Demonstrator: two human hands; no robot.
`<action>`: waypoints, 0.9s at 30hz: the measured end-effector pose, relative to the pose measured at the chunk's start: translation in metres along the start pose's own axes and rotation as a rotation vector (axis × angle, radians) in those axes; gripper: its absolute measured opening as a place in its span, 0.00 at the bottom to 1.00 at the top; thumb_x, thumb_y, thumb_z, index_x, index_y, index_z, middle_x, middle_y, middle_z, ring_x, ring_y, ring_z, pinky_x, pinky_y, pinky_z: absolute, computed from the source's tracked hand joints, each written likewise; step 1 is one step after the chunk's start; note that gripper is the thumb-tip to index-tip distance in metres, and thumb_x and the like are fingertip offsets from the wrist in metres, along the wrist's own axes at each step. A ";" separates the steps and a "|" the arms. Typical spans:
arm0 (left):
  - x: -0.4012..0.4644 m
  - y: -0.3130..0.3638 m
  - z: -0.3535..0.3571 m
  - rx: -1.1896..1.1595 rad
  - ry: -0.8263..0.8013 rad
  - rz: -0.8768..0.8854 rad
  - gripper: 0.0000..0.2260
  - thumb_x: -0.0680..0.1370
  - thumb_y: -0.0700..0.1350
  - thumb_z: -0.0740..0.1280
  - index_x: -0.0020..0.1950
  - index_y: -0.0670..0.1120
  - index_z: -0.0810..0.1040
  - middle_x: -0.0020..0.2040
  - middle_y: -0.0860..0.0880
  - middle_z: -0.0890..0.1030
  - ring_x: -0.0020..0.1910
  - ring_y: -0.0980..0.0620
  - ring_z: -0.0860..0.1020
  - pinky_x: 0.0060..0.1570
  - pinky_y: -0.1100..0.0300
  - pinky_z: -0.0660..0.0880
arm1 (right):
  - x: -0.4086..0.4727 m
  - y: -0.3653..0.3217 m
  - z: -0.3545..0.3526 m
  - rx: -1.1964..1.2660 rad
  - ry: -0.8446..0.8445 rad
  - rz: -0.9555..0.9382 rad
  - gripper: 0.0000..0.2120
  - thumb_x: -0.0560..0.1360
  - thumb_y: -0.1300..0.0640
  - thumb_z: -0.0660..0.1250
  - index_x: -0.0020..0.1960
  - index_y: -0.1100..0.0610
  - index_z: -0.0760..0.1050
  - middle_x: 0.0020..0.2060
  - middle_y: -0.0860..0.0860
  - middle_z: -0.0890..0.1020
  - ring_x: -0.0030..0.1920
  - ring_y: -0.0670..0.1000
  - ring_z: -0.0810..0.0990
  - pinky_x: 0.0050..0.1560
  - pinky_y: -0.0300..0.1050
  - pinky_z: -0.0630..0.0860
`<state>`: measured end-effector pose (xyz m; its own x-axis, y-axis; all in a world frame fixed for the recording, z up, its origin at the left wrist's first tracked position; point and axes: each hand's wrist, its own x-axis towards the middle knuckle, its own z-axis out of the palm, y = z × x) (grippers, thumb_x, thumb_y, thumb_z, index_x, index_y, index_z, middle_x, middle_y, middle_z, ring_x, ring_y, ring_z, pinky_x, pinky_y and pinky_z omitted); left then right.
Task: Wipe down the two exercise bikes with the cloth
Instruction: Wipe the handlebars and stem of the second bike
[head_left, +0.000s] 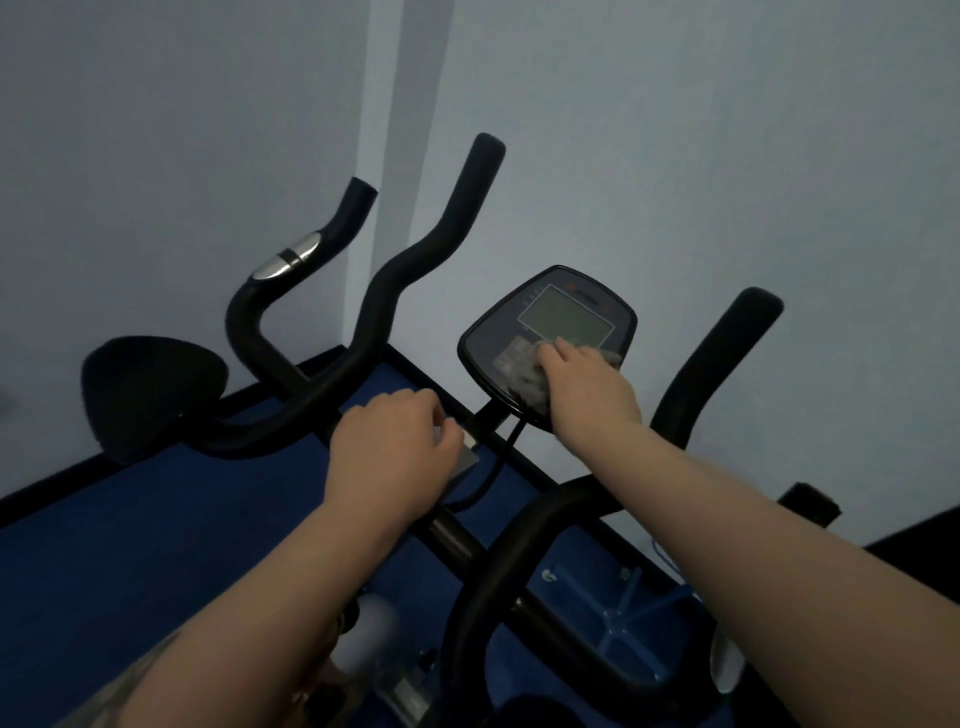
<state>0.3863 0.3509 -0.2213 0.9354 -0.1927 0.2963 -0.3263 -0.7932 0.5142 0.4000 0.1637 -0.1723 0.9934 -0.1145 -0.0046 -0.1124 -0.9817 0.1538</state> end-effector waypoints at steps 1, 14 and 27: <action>-0.001 0.001 -0.001 -0.010 0.005 0.008 0.12 0.78 0.52 0.58 0.45 0.49 0.77 0.42 0.53 0.79 0.41 0.52 0.76 0.43 0.55 0.70 | -0.001 0.000 -0.003 0.020 0.040 0.006 0.33 0.68 0.67 0.71 0.70 0.56 0.63 0.70 0.55 0.67 0.68 0.57 0.66 0.58 0.52 0.72; -0.031 0.036 -0.020 -0.517 0.065 -0.175 0.06 0.76 0.46 0.63 0.47 0.53 0.80 0.41 0.59 0.79 0.44 0.57 0.79 0.40 0.59 0.73 | -0.108 -0.009 -0.034 0.567 0.393 -0.097 0.15 0.75 0.58 0.68 0.61 0.52 0.77 0.57 0.49 0.79 0.57 0.50 0.76 0.53 0.40 0.70; -0.153 0.250 0.054 -0.711 -0.116 0.151 0.05 0.74 0.47 0.65 0.43 0.58 0.78 0.40 0.58 0.81 0.40 0.62 0.78 0.40 0.65 0.74 | -0.321 0.181 0.022 0.721 0.404 0.219 0.18 0.72 0.54 0.72 0.61 0.49 0.78 0.54 0.45 0.79 0.53 0.43 0.74 0.52 0.34 0.68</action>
<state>0.1688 0.1504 -0.1817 0.8687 -0.3616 0.3385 -0.4253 -0.1941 0.8840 0.0604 0.0196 -0.1651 0.8639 -0.3845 0.3254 -0.1536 -0.8164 -0.5567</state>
